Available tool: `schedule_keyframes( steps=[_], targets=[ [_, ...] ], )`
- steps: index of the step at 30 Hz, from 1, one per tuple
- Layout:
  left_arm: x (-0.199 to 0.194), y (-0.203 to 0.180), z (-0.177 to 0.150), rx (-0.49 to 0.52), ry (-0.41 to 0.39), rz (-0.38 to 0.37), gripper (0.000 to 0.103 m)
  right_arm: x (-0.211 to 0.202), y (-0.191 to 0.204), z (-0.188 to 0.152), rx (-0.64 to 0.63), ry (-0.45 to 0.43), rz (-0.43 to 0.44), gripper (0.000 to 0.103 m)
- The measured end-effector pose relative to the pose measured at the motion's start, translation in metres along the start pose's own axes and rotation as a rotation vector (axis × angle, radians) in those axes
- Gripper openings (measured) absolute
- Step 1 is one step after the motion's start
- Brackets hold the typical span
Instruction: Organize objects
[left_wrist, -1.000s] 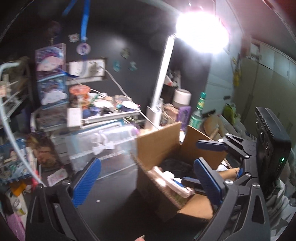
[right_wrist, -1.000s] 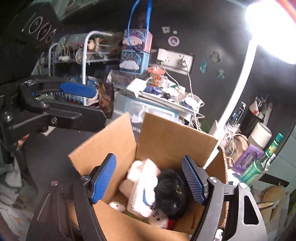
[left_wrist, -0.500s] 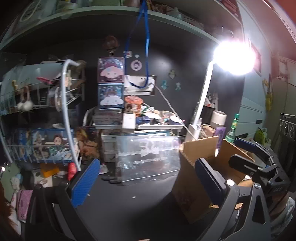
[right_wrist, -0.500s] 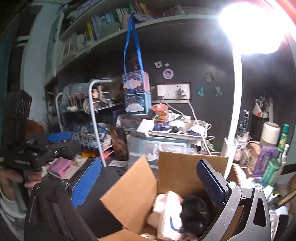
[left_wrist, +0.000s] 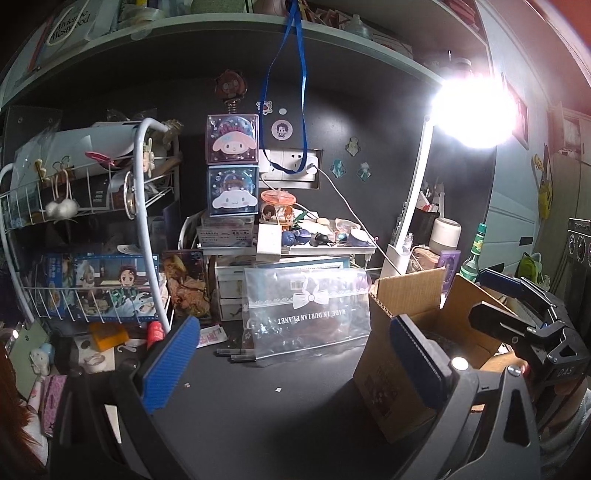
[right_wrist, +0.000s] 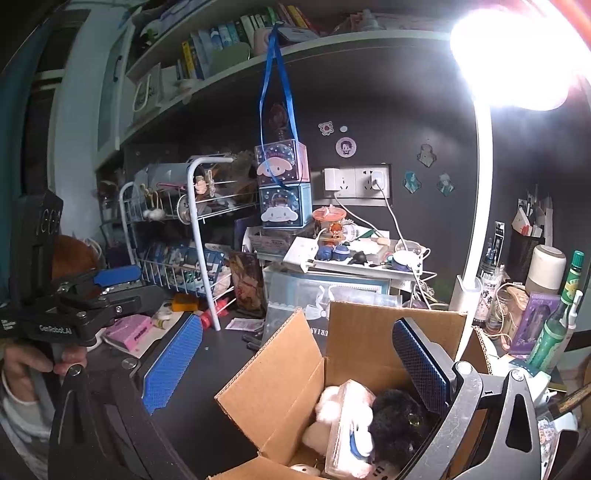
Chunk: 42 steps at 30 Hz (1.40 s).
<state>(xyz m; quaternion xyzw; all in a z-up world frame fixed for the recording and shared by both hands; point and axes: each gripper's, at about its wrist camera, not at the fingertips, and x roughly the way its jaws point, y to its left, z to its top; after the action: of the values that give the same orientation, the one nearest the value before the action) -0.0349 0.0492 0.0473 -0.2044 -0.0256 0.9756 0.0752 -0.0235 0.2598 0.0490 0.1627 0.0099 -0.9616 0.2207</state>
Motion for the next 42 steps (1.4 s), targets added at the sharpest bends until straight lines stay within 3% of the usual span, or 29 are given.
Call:
schedule_keyframes(
  steps=[42],
  targets=[
    [0.0027, -0.0006, -0.0005, 0.009, 0.007, -0.003, 0.102, 0.0037, -0.0033, -0.0028, 0.022, 0.017, -0.008, 0.103]
  ],
)
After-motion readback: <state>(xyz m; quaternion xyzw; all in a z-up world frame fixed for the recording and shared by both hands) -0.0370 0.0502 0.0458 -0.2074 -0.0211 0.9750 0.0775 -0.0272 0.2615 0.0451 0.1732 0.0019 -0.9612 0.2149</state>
